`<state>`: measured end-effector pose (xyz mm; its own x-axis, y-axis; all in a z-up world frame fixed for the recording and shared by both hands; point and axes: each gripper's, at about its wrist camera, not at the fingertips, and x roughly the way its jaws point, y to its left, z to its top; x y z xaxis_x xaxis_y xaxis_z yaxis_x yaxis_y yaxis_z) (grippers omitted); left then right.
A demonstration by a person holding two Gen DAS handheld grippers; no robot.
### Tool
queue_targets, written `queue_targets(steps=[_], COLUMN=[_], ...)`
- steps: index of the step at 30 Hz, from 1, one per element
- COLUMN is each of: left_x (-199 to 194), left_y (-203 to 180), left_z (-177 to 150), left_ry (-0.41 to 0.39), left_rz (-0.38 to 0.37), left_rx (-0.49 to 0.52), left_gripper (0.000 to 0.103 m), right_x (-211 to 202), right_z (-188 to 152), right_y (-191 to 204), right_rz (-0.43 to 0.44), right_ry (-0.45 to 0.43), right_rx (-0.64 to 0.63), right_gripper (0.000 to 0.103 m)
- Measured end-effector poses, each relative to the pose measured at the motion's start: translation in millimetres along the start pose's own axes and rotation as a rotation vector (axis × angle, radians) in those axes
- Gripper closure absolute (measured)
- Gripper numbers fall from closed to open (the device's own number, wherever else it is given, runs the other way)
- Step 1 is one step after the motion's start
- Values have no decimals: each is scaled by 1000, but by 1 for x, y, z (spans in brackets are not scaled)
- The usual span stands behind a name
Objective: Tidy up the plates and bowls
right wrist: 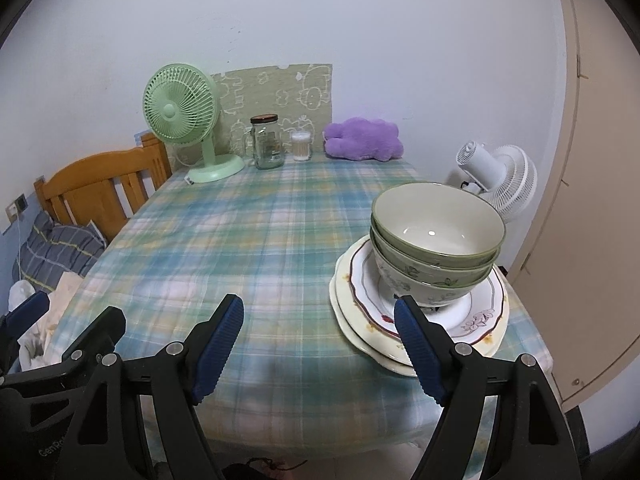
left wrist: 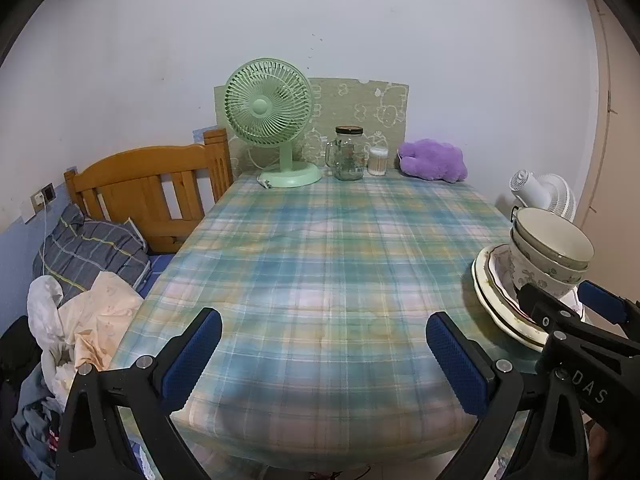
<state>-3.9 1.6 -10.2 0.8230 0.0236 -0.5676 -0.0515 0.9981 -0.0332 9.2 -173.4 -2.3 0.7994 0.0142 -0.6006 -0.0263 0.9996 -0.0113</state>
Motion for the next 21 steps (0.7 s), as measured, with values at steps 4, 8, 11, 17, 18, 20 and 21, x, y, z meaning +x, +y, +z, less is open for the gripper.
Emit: queue_targets(steps=[4,8,11,17,18,20,21], left_x=[-3,-5,-5,-5,-6,-7,-7], left_y=[-2,-2,-1,-1,-1,-1,-1], left_z=[1,1,1,0,0,-1,-1], left_ry=[-8,-9,-7,-1,0,1,3], left_rz=[-8,-16,-18,-17,-16,-12,-13], left_rx=[6,7,6,0,0,-3,-5], left_gripper=[0,0,0,0,0,0,0], right_x=[-4,-7,-7,-6,-7,-7,-7], right_z=[-1,-1,-2,-1,-1,-1,-2], right_y=[-2,-4,-4,-4,-4,-5,-4], right_rz=[-7,-15,-20,-17,-15,-13,-15], right_ry=[-1,-2,1,4,5,6,6], right_rx=[6,10,9,7,7,5,5], right_gripper=[23,23,23,23,23,23,23])
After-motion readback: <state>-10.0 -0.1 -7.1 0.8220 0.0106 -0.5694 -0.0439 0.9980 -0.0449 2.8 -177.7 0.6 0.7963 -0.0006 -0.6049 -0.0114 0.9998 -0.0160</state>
